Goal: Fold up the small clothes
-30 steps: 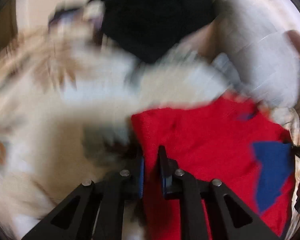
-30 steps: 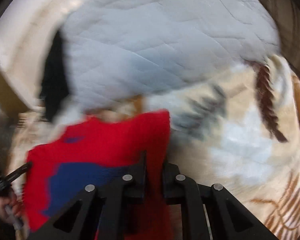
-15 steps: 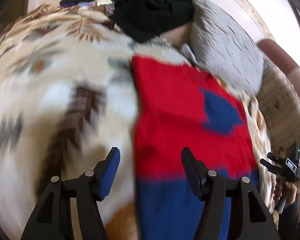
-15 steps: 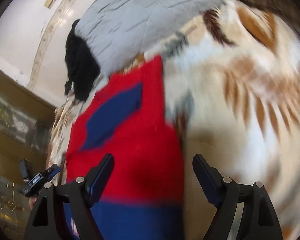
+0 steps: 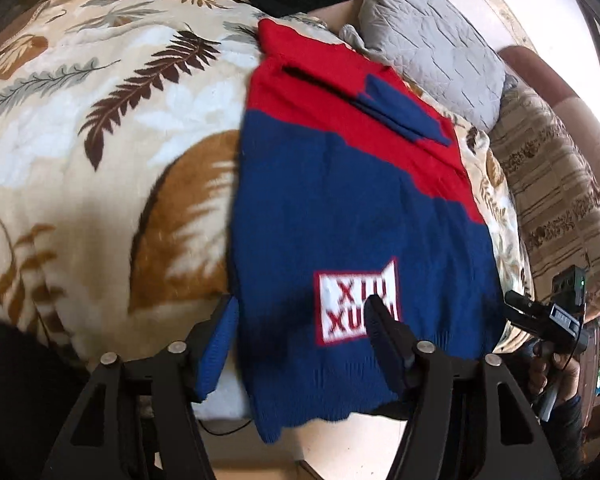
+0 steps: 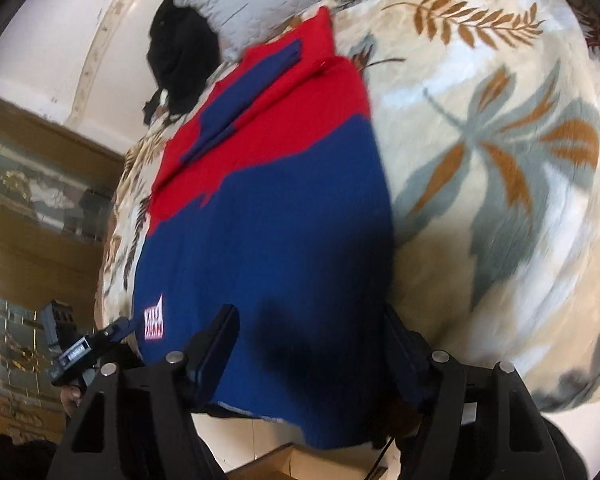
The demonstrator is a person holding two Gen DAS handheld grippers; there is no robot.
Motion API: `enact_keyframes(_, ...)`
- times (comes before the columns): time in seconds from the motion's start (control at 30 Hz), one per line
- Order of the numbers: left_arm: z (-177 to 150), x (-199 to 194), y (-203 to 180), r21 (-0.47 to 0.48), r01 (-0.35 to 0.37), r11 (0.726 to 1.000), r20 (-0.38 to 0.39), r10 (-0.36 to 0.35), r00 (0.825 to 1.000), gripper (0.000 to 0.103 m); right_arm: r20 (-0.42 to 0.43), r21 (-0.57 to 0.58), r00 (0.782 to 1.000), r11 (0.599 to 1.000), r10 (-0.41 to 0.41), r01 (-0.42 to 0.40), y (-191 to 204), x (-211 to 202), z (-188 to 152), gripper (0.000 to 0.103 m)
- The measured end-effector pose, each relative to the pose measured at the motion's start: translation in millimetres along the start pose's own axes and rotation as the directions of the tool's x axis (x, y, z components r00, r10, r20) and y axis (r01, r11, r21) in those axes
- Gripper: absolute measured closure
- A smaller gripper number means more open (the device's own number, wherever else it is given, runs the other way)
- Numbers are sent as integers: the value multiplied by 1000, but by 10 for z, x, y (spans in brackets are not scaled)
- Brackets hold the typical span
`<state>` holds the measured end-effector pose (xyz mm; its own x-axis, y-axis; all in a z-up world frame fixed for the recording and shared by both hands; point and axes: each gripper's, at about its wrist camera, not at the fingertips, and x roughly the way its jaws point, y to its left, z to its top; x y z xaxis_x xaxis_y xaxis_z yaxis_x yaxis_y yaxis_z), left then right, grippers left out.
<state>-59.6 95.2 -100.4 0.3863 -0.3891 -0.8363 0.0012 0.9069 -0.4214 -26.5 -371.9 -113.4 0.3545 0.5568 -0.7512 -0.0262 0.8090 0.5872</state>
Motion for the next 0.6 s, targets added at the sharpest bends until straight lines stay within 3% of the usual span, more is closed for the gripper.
enact_keyframes(0.07, -69, 96, -24, 11, -29, 1000, -36, 29, 999, 35, 11, 23, 1000, 1000, 11, -11, -49, -5, -32, 31)
enact_keyframes(0.17, -137, 136, -102, 66, -77, 995, -17, 78, 997, 37, 14, 16, 1000, 1000, 11, -11, -39, -24, -70, 33)
enact_keyframes(0.23, -135, 143, -129, 75, -155, 985, -7, 156, 988, 79, 8, 3, 1000, 1000, -8, 8, -38, -12, -99, 40)
enact_keyframes(0.27, -118, 143, -112, 72, -159, 985, -11, 160, 987, 92, 3, 1, 1000, 1000, -30, 30, -48, -12, -108, 55)
enact_keyframes(0.3, -96, 124, -76, 46, -126, 991, -17, 127, 992, 94, -16, 3, 999, 999, -41, 41, -63, 8, -110, 86)
enact_keyframes(0.33, -76, 84, -39, 14, -112, 994, -14, 113, 994, 94, -34, 2, 999, 999, -41, 41, -71, 25, -116, 93)
enact_keyframes(0.4, -42, -104, -47, -7, -119, 993, 44, 119, 992, 94, -14, -32, 997, 997, -70, 69, 26, -58, -119, 93)
enact_keyframes(0.5, -14, -442, -178, 27, -100, 995, 135, 95, 986, 94, 61, -44, 998, 999, -28, 30, 199, -337, -111, 94)
enact_keyframes(0.53, -8, -485, -191, 37, -105, 994, 145, 99, 984, 94, 71, -45, 997, 998, -33, 36, 209, -402, -106, 94)
enact_keyframes(0.6, 6, -328, -119, 53, -97, 994, 78, 93, 993, 92, 40, -23, 998, 998, -58, 59, 109, -333, -105, 89)
